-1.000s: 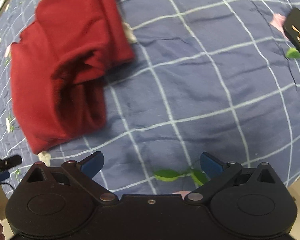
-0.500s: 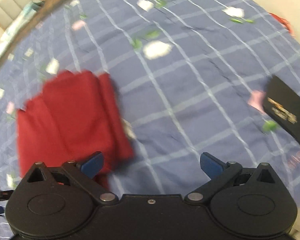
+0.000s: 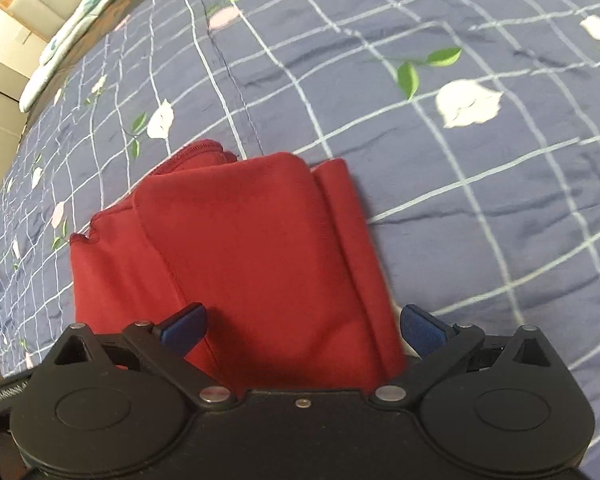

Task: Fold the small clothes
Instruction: 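Move both tools down to the end edge of the folded red sweater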

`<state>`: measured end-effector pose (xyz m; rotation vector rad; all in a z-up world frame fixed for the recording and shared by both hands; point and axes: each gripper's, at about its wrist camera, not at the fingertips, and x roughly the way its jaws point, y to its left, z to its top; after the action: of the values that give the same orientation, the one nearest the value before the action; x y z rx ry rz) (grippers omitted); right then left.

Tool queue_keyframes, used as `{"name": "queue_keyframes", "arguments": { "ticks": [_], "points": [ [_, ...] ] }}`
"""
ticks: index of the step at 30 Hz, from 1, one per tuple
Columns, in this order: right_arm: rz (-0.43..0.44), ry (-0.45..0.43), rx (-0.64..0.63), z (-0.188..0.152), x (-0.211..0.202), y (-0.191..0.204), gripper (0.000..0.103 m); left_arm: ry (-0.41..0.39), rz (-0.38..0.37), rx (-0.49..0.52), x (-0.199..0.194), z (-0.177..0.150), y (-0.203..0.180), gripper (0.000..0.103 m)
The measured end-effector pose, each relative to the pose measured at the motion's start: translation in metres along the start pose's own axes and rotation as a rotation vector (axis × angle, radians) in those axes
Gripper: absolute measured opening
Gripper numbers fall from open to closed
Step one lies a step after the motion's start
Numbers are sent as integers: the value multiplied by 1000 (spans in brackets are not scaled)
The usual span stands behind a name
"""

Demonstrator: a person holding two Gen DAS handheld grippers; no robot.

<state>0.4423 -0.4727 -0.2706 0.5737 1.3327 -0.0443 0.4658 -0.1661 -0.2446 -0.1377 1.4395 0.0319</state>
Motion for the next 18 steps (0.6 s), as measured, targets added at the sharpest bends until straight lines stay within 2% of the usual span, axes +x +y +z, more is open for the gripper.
{"name": "queue_keyframes", "arguments": {
  "ticks": [3, 9, 18],
  "points": [
    [4, 27, 18, 1, 6, 0, 102, 23, -36, -5, 3, 3, 0, 102],
    [20, 88, 70, -2, 18, -9, 103, 39, -44, -6, 6, 2, -1, 102],
    [30, 70, 41, -10, 17, -11, 103, 89, -76, 17, 8, 4, -13, 102]
  ]
}}
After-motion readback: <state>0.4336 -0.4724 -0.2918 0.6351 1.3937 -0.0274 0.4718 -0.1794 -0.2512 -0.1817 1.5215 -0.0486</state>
